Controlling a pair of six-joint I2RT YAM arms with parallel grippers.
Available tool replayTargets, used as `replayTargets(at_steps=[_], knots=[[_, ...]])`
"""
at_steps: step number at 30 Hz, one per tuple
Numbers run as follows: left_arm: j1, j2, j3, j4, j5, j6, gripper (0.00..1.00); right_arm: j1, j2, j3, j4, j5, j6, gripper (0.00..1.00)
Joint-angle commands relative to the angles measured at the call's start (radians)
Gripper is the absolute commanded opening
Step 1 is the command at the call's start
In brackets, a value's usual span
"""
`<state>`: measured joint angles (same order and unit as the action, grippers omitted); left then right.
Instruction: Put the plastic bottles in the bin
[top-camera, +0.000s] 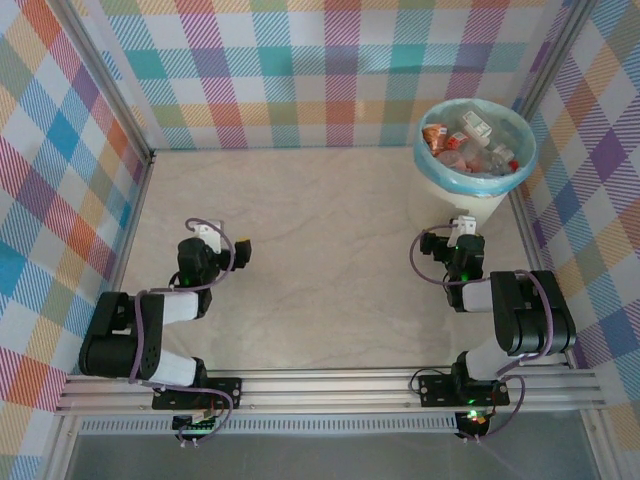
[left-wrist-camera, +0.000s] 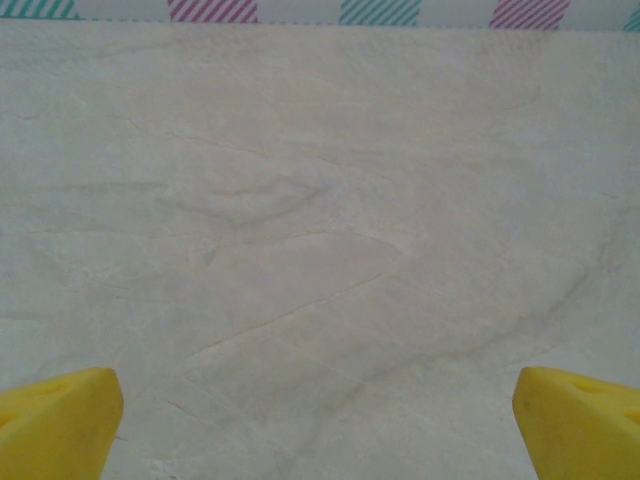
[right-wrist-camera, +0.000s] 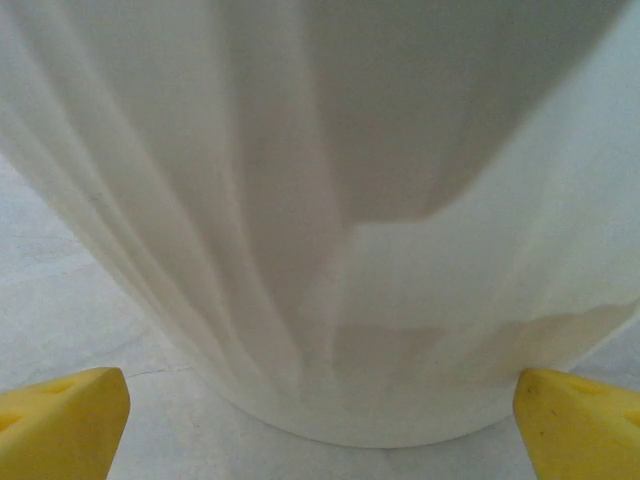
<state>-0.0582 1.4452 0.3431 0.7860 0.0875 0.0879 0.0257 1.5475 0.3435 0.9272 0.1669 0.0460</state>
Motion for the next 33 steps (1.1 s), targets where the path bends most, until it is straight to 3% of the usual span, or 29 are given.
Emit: replayTargets(at_steps=[1, 5, 33], knots=[[-0.024, 0.064, 0.011, 0.089, -0.045, 0.022, 1.00, 0.002, -0.016, 0.023, -0.019, 0.003, 0.017, 1.00], [-0.023, 0.119, 0.080, 0.015, -0.152, -0.032, 1.00, 0.000, -0.015, 0.031, -0.033, 0.008, 0.017, 1.00], [-0.005, 0.119, 0.091, -0.006, -0.153, -0.054, 1.00, 0.002, -0.015, 0.035, -0.039, 0.008, 0.014, 1.00]])
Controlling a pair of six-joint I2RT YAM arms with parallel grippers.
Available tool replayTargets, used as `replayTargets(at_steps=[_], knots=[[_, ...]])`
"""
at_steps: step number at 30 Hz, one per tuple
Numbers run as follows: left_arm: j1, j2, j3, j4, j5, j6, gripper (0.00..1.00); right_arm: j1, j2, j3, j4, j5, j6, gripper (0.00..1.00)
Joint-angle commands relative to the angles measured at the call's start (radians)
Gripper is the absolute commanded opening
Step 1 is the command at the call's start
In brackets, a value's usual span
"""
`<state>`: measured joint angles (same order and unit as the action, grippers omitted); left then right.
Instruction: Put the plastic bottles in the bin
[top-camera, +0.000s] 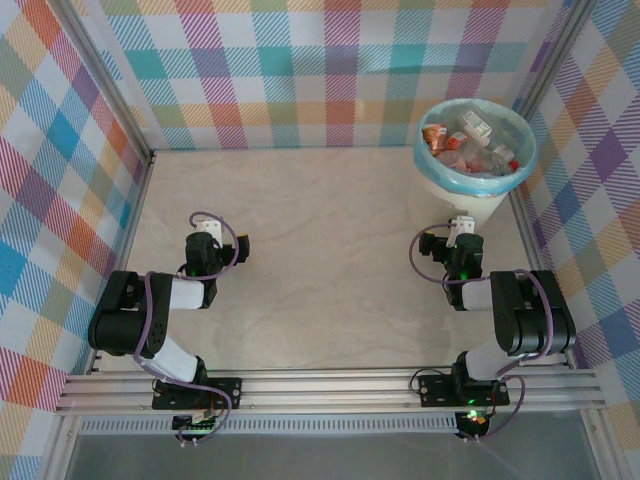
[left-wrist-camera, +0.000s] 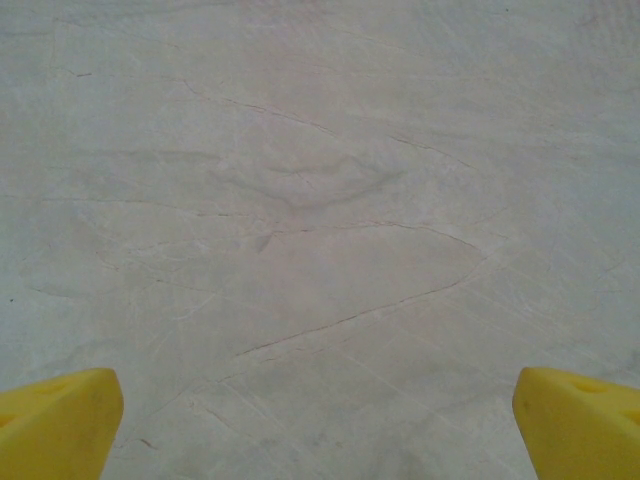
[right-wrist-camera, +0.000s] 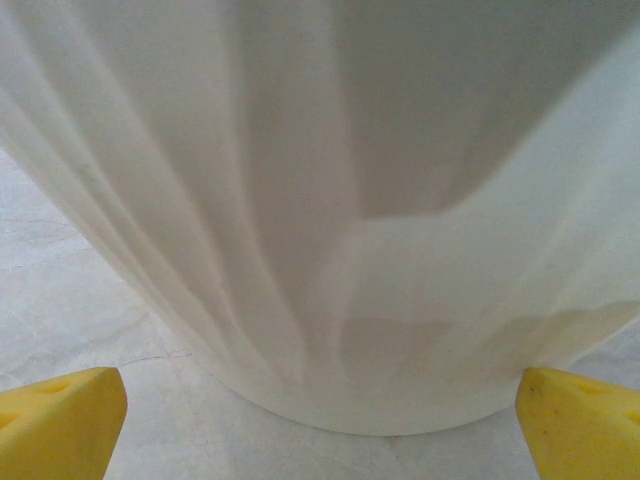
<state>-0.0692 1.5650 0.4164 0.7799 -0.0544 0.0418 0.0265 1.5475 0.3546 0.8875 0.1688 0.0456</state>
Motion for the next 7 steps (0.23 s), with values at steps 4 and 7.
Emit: replayTargets(at_steps=[4, 7], knots=[[0.006, 0.000, 0.019, 0.000, -0.011, -0.008, 1.00, 0.001, -0.015, 0.024, 0.001, 0.006, 0.014, 1.00], [0.006, -0.002, 0.016, 0.003, -0.013, -0.008, 1.00, 0.003, -0.015, 0.024, 0.002, 0.006, 0.014, 1.00]])
